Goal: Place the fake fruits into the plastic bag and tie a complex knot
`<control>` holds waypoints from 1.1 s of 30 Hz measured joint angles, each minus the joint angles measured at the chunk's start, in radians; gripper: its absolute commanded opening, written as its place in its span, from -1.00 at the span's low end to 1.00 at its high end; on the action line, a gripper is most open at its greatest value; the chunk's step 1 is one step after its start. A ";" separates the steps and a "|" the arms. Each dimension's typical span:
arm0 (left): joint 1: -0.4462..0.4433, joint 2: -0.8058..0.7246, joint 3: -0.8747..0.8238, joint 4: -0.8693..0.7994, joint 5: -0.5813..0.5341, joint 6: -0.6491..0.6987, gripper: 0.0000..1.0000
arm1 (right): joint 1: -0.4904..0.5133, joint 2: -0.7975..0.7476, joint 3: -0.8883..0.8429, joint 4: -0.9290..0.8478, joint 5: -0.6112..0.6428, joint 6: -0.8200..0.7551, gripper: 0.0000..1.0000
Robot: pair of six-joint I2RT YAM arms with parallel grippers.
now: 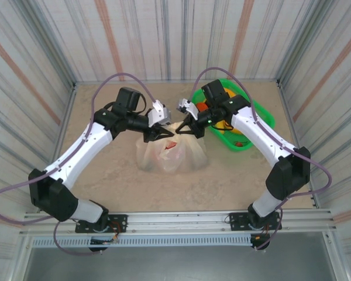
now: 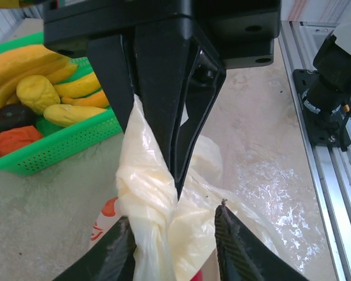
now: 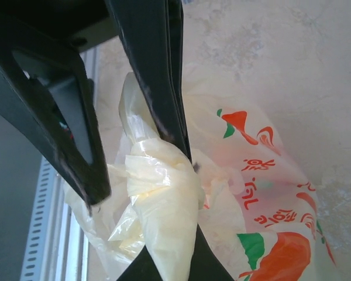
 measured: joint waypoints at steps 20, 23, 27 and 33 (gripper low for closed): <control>0.283 -0.360 -0.206 0.143 0.096 -0.264 0.67 | 0.003 -0.045 -0.045 0.084 0.068 0.040 -1.00; 0.309 -0.369 -0.222 0.097 0.091 -0.238 0.67 | 0.003 -0.045 -0.048 0.090 0.069 0.040 -1.00; 0.312 -0.353 -0.246 0.049 0.076 -0.195 0.66 | 0.003 -0.047 -0.049 0.095 0.069 0.040 -1.00; 0.312 -0.330 -0.283 0.040 0.069 -0.165 0.68 | 0.004 -0.054 -0.051 0.099 0.074 0.041 -1.00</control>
